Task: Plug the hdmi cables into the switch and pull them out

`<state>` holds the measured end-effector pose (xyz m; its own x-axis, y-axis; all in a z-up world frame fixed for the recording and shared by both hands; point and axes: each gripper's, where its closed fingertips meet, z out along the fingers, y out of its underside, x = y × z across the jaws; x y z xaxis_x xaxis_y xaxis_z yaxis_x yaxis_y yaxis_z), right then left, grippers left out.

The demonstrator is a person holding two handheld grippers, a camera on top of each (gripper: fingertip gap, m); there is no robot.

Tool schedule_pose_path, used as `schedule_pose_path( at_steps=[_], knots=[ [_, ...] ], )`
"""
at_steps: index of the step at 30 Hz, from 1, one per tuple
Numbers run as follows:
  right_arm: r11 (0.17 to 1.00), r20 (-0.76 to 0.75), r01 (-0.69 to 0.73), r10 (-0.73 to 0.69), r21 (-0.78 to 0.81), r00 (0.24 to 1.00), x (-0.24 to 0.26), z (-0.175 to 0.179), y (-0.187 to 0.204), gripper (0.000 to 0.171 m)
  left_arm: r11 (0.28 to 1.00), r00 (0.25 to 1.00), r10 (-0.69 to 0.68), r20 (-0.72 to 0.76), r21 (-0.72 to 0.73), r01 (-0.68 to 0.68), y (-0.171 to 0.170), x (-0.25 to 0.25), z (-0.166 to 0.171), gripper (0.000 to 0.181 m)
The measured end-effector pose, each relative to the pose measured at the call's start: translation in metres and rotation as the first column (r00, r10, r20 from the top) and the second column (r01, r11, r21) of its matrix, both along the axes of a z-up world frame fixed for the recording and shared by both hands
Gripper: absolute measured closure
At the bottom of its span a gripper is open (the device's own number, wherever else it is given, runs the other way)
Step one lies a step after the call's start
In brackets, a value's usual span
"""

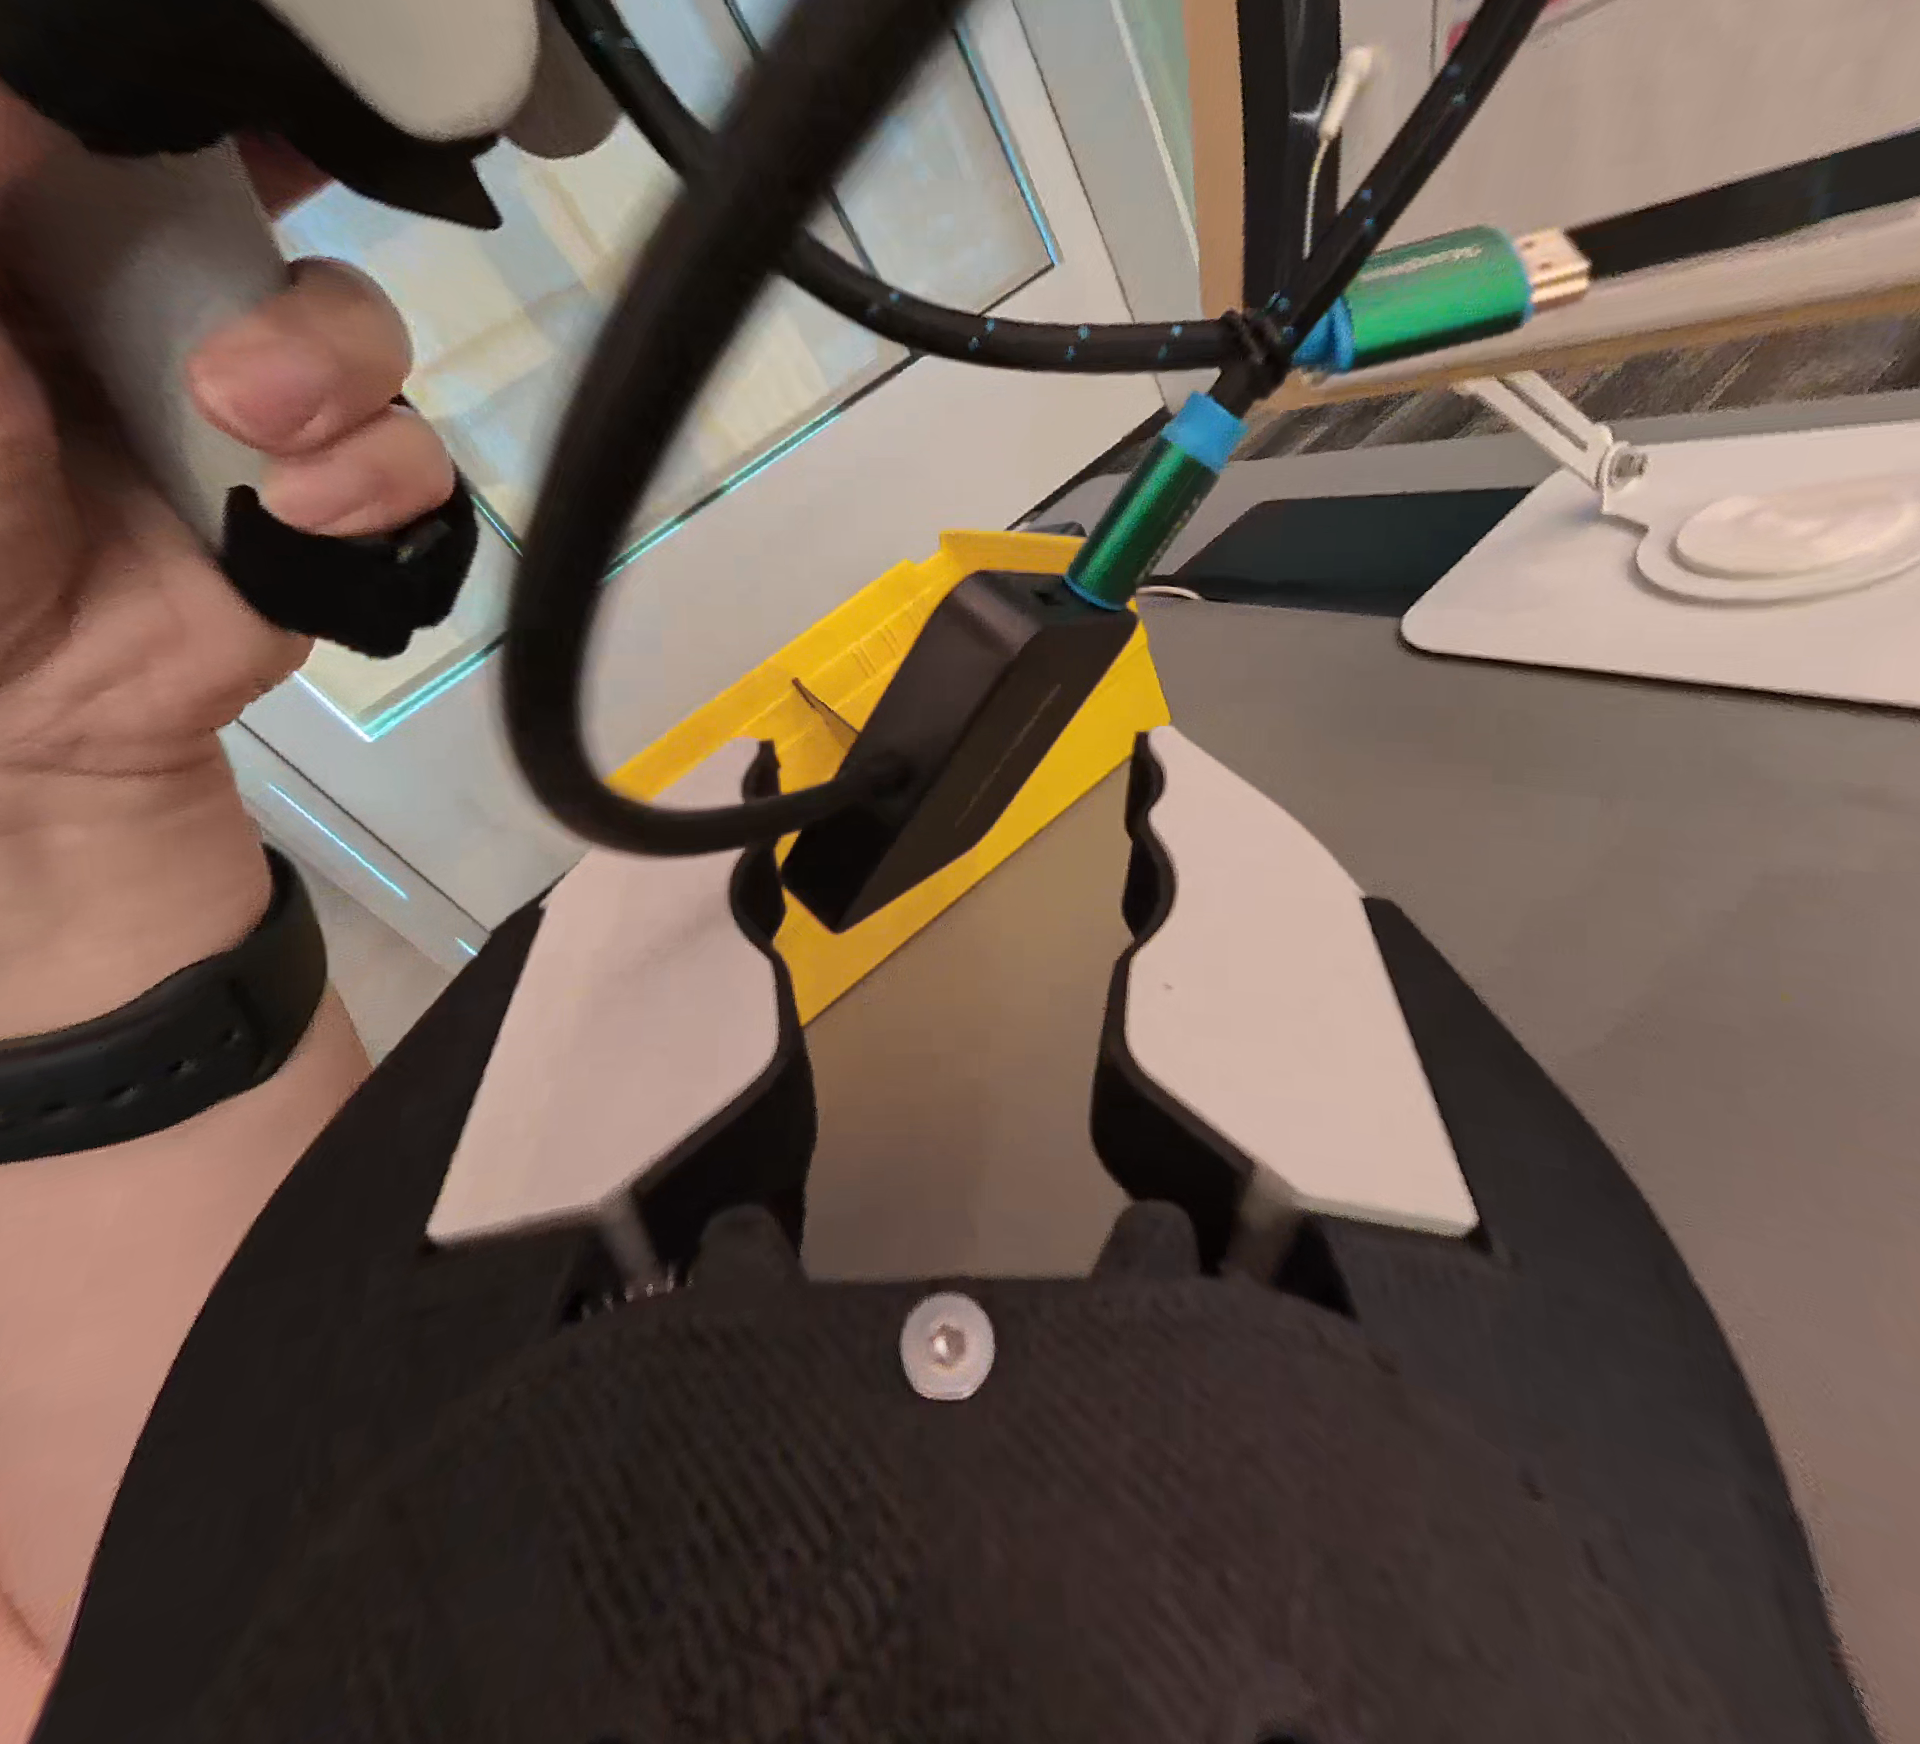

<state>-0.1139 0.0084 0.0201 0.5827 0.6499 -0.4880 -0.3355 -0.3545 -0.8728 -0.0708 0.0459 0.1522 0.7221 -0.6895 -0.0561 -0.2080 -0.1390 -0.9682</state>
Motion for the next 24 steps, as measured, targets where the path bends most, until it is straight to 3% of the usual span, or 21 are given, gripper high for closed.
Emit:
schedule_pose_path(
  at_steps=[1,9,12,17,19,24],
  knots=[
    [1.000,-0.020,0.001,-0.001,-0.011,1.000,0.002,-0.001,0.002,0.110,1.000,1.000,-0.006,0.006,-0.006,0.006,-0.001,0.003,-0.002,0.181],
    [0.997,-0.112,-0.009,0.001,-0.072,0.994,0.019,-0.008,0.013,0.152,0.997,0.995,-0.058,0.080,-0.049,0.062,-0.011,0.014,-0.006,0.181],
    [0.993,-0.164,-0.075,0.059,-0.093,0.985,0.020,-0.006,0.013,0.156,0.978,0.969,-0.169,0.182,-0.089,0.187,-0.029,0.024,-0.003,0.181],
    [0.973,-0.294,-0.224,0.199,-0.052,0.935,0.022,0.012,0.007,0.156,0.913,0.867,-0.334,0.370,-0.101,0.395,-0.063,0.024,0.015,0.145],
    [0.964,-0.331,-0.264,0.240,-0.027,0.913,0.026,0.023,0.005,0.156,0.921,0.863,-0.343,0.372,-0.049,0.387,-0.070,0.011,0.022,0.130],
    [0.913,-0.293,-0.369,0.406,0.174,0.866,0.035,0.064,-0.016,0.156,0.965,0.938,-0.250,0.238,0.136,0.223,-0.060,-0.029,0.015,0.131]
  ],
)
